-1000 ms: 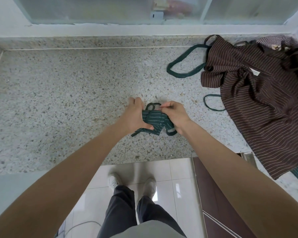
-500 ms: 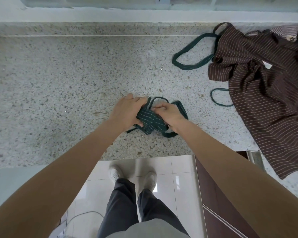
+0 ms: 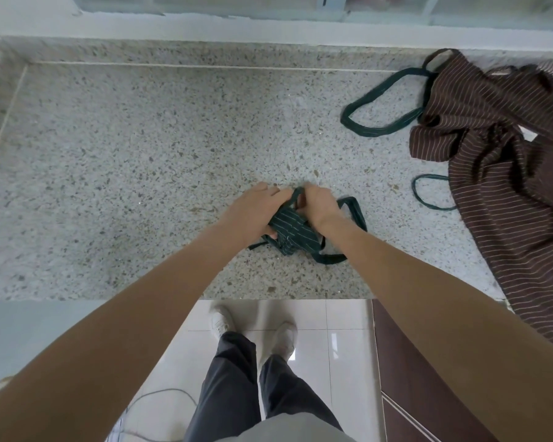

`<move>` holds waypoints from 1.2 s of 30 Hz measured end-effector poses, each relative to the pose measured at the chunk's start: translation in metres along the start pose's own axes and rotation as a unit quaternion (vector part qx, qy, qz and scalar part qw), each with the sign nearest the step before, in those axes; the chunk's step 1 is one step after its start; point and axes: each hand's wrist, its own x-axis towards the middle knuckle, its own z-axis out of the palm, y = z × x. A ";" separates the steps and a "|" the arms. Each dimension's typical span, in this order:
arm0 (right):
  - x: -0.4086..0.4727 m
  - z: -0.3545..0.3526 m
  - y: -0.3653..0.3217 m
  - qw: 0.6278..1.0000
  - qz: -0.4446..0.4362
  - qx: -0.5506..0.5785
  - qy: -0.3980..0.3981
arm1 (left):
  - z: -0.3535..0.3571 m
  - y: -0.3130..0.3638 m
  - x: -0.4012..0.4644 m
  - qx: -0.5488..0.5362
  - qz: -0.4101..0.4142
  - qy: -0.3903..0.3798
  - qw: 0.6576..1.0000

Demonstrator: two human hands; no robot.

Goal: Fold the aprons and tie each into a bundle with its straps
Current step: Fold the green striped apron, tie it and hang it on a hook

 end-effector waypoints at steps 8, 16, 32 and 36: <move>-0.035 -0.015 0.000 0.861 0.068 0.497 -0.080 | -0.004 0.004 -0.001 0.039 0.011 -0.014 0.999; -0.050 -0.017 0.005 0.798 0.076 0.579 -0.150 | -0.006 0.006 -0.001 0.032 0.008 -0.020 0.999; -0.042 -0.020 -0.013 0.881 0.132 0.453 0.008 | -0.004 0.013 -0.011 0.041 -0.071 0.037 0.996; -0.036 -0.013 -0.017 0.892 0.138 0.430 0.002 | 0.011 0.014 -0.025 0.051 -0.164 0.038 0.984</move>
